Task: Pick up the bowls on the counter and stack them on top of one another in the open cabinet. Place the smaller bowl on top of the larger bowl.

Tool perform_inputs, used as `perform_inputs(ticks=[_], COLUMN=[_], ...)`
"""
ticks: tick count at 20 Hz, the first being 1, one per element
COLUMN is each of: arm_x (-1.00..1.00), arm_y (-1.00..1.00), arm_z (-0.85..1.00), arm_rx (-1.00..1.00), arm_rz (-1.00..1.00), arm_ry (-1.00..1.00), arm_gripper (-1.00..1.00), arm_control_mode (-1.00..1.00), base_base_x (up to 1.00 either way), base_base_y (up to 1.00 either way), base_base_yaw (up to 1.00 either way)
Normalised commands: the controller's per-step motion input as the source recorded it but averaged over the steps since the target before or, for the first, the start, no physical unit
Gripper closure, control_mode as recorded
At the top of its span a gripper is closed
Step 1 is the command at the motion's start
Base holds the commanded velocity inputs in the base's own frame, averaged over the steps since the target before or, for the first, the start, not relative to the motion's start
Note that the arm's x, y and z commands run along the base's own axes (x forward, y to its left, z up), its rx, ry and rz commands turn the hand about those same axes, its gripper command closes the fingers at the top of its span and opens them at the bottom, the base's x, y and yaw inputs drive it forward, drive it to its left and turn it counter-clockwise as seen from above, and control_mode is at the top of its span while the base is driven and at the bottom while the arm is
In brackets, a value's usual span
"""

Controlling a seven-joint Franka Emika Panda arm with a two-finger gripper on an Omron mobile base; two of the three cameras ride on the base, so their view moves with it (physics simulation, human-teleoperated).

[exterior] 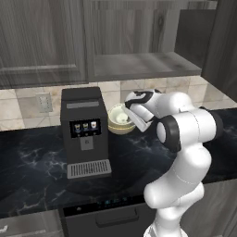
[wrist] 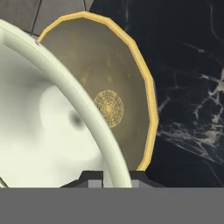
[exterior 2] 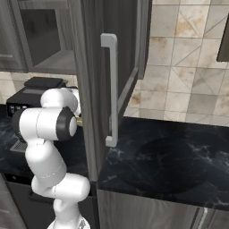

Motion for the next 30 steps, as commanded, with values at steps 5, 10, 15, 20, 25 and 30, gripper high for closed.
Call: perform_inputs(ticks=[5,10,15,20,25,30], arm_x=[0.0,0.0,0.0,0.0,0.0,-0.02], arm_y=[0.0,0.0,0.01,0.02,0.0,0.02], arm_z=[-0.07,-0.04,-0.03,-0.05,-0.01,0.0], arm_rx=[0.0,0.0,0.0,0.0,0.0,0.0], arm_rz=[0.0,0.0,0.0,0.0,0.0,0.0], arm_ry=[0.0,0.0,0.0,0.0,0.0,0.0], arm_gripper=[1.0,1.0,1.0,1.0,1.0,1.0], arm_control_mode=[-1.0,-1.0,-1.0,-1.0,-1.0,-1.0], base_base_x=[0.0,0.0,0.0,0.0,0.0,0.0], base_base_y=[0.0,0.0,0.0,0.0,0.0,0.0], base_base_yaw=[0.0,0.0,0.0,0.0,0.0,0.0])
